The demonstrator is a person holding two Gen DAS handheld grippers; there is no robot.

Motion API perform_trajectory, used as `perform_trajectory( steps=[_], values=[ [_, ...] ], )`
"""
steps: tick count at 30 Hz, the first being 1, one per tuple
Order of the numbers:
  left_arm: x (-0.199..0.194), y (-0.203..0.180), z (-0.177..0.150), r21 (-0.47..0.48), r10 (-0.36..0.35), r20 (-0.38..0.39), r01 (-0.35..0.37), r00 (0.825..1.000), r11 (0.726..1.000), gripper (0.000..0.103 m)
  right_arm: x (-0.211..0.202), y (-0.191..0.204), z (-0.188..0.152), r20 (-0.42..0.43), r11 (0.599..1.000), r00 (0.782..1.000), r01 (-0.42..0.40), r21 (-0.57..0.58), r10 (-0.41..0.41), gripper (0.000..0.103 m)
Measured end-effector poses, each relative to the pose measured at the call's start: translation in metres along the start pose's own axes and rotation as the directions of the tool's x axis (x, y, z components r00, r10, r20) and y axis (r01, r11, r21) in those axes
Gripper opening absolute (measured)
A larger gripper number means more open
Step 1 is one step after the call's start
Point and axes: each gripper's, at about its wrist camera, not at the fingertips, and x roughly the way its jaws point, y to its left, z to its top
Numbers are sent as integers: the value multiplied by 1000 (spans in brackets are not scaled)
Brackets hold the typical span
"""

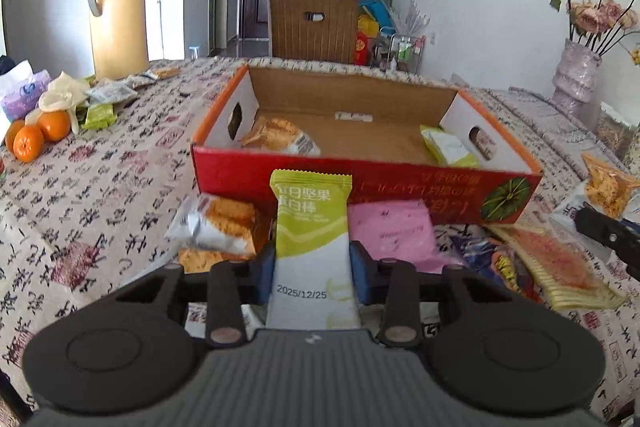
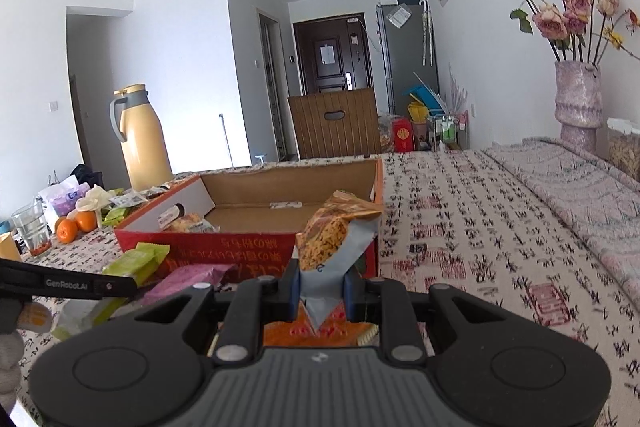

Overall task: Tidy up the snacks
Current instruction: 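Carry the cracker packet toward the box with the right tool while the left tool grasps the green-and-white bar, then lower the cracker packet and green-and-white bar into the box and open both tools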

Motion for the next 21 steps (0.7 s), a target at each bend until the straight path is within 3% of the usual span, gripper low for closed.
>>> perform_trajectory(
  steps=[11,21],
  values=[
    [-20,-10,47,39,-21,149,15,989,999,38,14,9,39,64,997,998,-12,-82,18,20],
    [-6,-26,90,78,-32,232,14,972,997,38,49,15,78,90,989,996,-12,-146,26,20]
  ],
)
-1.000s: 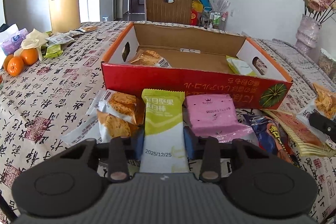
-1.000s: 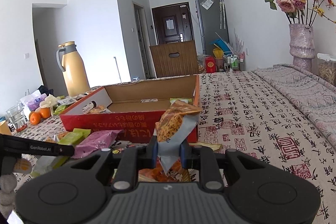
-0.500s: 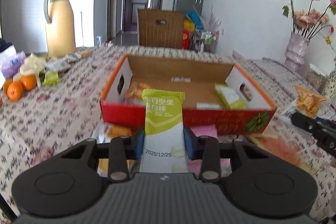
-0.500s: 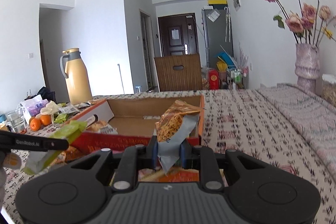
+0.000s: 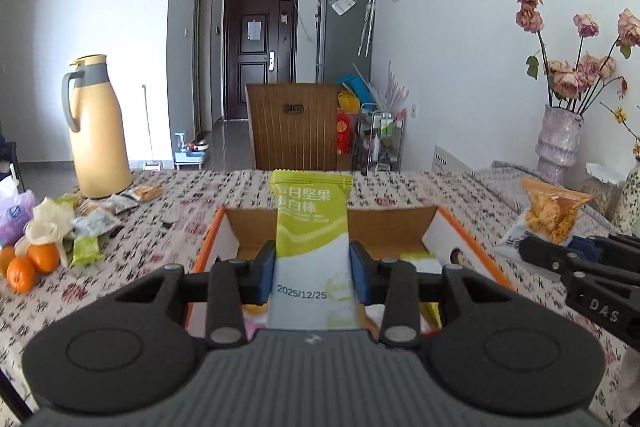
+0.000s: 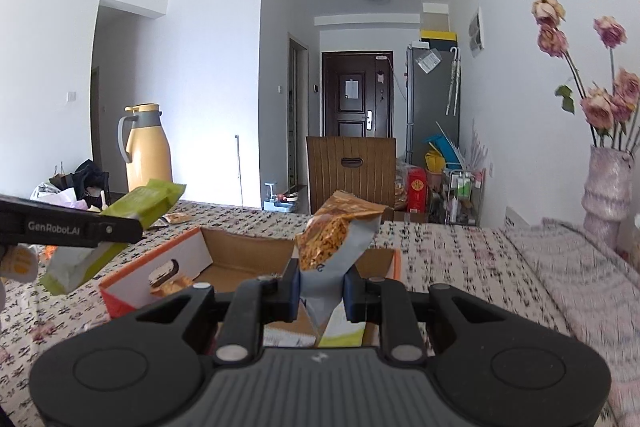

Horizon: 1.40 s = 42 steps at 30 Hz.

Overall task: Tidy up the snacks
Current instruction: 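Lower the cracker packet and green-and-white bar into the box and open both tools, then withdraw both open tools from the box back toward the pile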

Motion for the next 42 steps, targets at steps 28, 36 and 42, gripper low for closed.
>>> perform_trajectory(
  steps=[28,36,42],
  values=[
    [98,29,-7,-47,-2,-75,-1,997,999,40,95,-8,-8,-169,997,985,-54,-50,45,21],
    [81,37,-3,-112,43,-7,-43,999,993,103,91,-19,-7,-134,1000,991,-16,-3,15,100],
    [83,39,-1,-121,49,-18,-50,999,991,103,93,-22,-6,-133,1000,991,4,21,-2,103]
  ],
)
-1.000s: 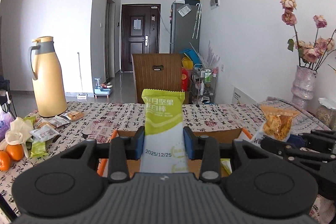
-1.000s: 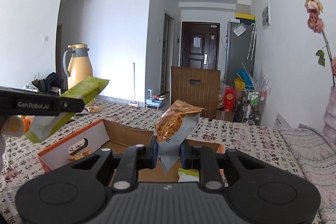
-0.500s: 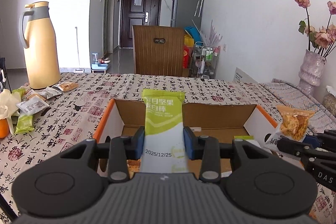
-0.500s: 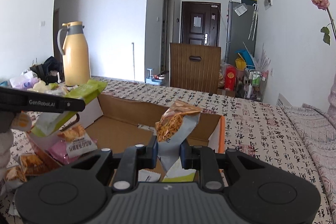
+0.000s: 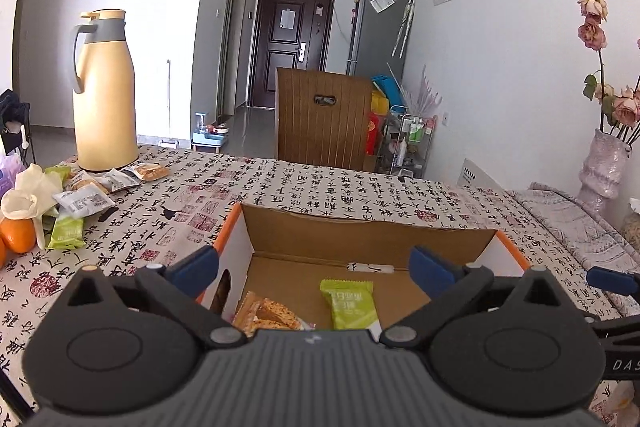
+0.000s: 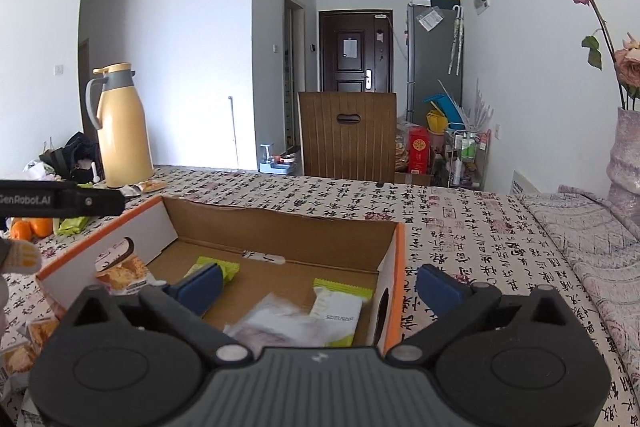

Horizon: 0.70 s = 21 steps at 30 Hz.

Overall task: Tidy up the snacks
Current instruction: 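Withdraw both open tools from the box back toward the pile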

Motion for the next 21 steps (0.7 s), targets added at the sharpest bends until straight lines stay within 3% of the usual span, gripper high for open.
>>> perform_trajectory(
  steps=[11,21],
  values=[
    [-10,-5,7,4,-1,7,1,1000,1000,103,0,-3,9,1,999,999,40,23,-40,103],
    [-48,-4,8,16,-14,25,13,1000,1000,103,-31,8,15,27,998,997,66,16,-66,103]
  ],
)
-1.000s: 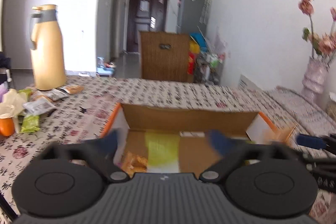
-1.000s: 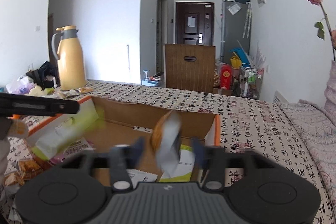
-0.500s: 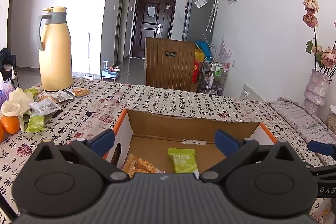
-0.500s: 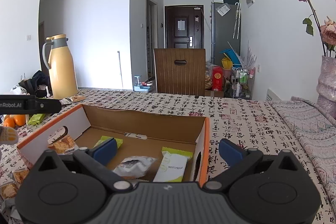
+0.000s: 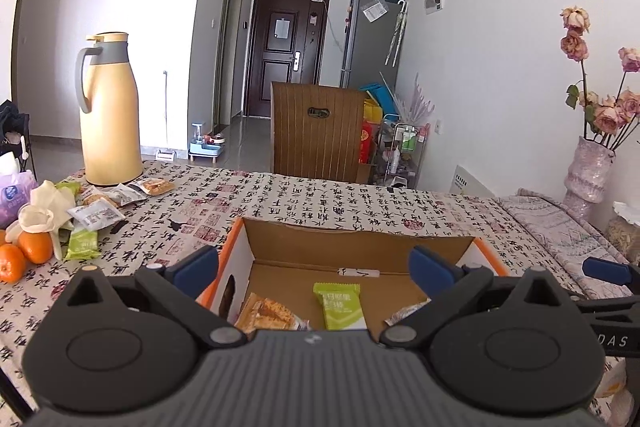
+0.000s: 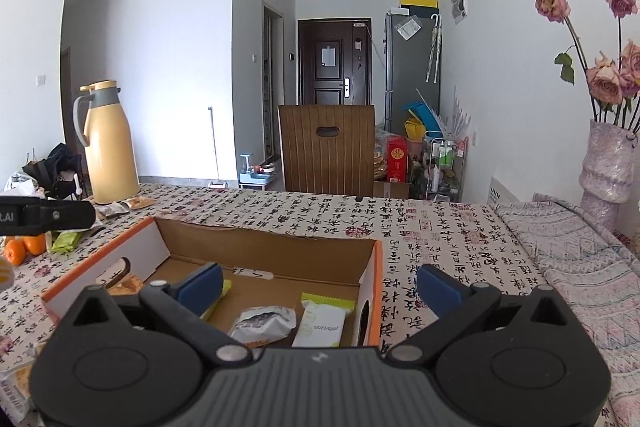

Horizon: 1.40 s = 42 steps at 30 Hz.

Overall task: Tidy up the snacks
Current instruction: 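Withdraw both open tools from the box back toward the pile, then grasp the orange stick-snack packet with red lettering with the right tool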

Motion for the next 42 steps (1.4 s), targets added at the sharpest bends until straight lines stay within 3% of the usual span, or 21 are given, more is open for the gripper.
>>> perform_trajectory(
  steps=[9,18,33,42],
  values=[
    [-44,13,-15,-17,-6,-6,6,1000,1000,103,-40,19,-11,-10,1000,1000,10,-12,-10,103],
    [-77,34,-48,-35,-16,-45,14,999,999,103,-76,35,-35,-72,999,997,40,-23,-42,103],
    [-87,51,-86,-43,4,-145,-10,989,999,103,-82,41,-76,-193,996,978,86,35,-78,103],
    [-83,54,-94,-42,18,-176,-26,984,999,103,-54,26,-88,-335,988,939,115,106,-73,103]
  ],
)
